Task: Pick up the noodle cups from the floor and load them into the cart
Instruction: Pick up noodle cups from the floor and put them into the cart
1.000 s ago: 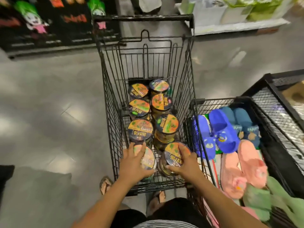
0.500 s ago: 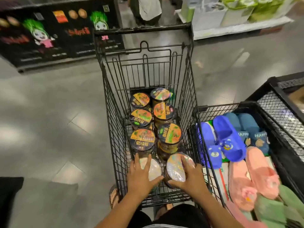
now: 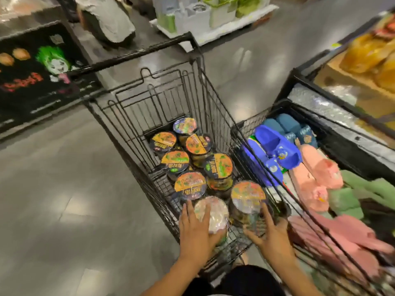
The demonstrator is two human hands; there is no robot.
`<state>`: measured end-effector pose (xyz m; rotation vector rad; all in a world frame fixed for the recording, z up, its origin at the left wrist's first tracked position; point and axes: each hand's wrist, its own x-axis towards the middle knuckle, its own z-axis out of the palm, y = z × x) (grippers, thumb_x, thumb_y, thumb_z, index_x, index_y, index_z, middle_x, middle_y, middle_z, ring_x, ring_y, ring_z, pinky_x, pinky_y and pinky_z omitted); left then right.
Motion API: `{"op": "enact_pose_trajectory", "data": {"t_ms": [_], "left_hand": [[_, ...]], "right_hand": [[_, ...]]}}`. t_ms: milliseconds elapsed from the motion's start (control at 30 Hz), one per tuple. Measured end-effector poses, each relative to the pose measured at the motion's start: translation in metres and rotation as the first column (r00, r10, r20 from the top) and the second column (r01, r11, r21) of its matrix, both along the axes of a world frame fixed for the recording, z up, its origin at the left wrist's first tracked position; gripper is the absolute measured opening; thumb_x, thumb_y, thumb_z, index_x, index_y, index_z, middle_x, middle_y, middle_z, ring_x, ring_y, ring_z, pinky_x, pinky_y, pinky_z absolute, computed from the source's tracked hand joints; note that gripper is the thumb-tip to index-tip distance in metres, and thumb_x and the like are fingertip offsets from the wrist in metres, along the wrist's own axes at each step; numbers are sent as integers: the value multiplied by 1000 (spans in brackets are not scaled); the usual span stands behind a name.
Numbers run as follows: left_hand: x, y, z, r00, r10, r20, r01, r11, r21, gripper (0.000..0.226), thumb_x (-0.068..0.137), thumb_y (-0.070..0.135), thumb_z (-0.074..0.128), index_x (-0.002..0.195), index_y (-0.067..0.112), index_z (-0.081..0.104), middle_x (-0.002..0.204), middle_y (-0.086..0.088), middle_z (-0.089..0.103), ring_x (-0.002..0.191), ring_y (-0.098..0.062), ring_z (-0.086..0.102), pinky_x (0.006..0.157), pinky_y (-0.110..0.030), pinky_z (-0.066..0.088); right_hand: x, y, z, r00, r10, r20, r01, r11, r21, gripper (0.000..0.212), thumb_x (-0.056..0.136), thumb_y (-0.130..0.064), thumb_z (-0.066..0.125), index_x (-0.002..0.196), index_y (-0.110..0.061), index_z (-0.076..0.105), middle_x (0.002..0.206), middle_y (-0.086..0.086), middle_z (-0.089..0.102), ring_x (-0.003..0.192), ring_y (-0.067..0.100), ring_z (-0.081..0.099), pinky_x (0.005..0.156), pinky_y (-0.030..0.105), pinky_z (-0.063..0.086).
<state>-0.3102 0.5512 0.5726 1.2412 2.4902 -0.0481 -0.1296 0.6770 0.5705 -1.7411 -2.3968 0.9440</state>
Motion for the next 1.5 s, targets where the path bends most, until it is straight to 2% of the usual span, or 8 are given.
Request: {"op": "enact_pose_trajectory", "data": {"t_ms": [233, 367, 467, 600, 733, 833, 900, 1500], "left_hand": [[3, -29, -4, 928, -371, 24, 365, 923, 118, 78, 83, 68, 36, 141, 18, 48, 147, -30, 35, 135, -47, 34, 101, -59, 39], [24, -46, -5, 746, -666, -3, 663, 742, 98, 81, 82, 68, 34, 141, 15, 48, 148, -27, 38, 138, -46, 31, 109, -57, 32], [51, -60, -7, 629, -776, 36, 775, 630, 41, 82, 80, 69, 34, 137, 13, 54, 143, -26, 44, 135, -45, 31, 107, -53, 24], [87, -80, -4, 464, -884, 65, 886, 464, -14, 79, 72, 67, 48, 128, 14, 63, 132, -28, 55, 125, -47, 48, 100, -56, 42], [116, -97, 1, 364, -930, 57, 931, 361, -55, 83, 70, 70, 57, 133, 16, 60, 136, -30, 50, 127, -49, 46, 99, -56, 43], [139, -115, 5, 292, -954, 73, 953, 284, -103, 86, 90, 70, 35, 156, 21, 8, 159, -26, 2, 146, -44, 0, 118, -50, 5], [159, -131, 7, 287, -954, 87, 950, 272, -151, 86, 92, 71, 28, 155, 22, -5, 159, -23, -9, 147, -41, -9, 118, -48, -2], [344, -312, -6, 134, -984, 119, 963, 101, -251, 94, 86, 77, 31, 155, 24, -4, 160, -23, -7, 148, -38, -7, 119, -47, 1]], "right_hand": [[44, -119, -11, 914, -364, 180, 378, 925, -49, 106, 63, -85, 41, 153, -36, 15, 121, 20, 43, 96, 38, 58, 78, 40, 53], [86, -191, -2, 770, -392, 502, 520, 843, -140, 101, 75, -79, 51, 154, -35, 7, 143, 20, 32, 129, 34, 41, 96, 36, 44], [119, -250, -3, 648, -499, 575, 660, 745, -97, 104, 73, -84, 45, 154, -33, 4, 144, 17, 35, 128, 34, 40, 98, 39, 42], [142, -310, 1, 525, -604, 600, 776, 629, -46, 100, 76, -83, 42, 154, -29, 11, 139, 18, 40, 124, 34, 43, 97, 39, 42], [155, -356, 1, 434, -683, 588, 868, 492, -69, 99, 76, -82, 44, 153, -28, 11, 137, 15, 40, 124, 32, 43, 97, 38, 43], [169, -393, -3, 408, -710, 574, 895, 437, -95, 98, 78, -80, 43, 153, -29, 8, 138, 15, 38, 126, 31, 41, 98, 38, 42], [182, -419, -5, 388, -731, 562, 909, 404, -102, 97, 79, -80, 43, 154, -30, 8, 138, 15, 38, 126, 31, 41, 98, 38, 42], [334, -606, -5, 366, -815, 450, 931, 317, -183, 95, 81, -76, 45, 154, -29, 7, 138, 16, 39, 123, 33, 43, 98, 38, 41]]}}
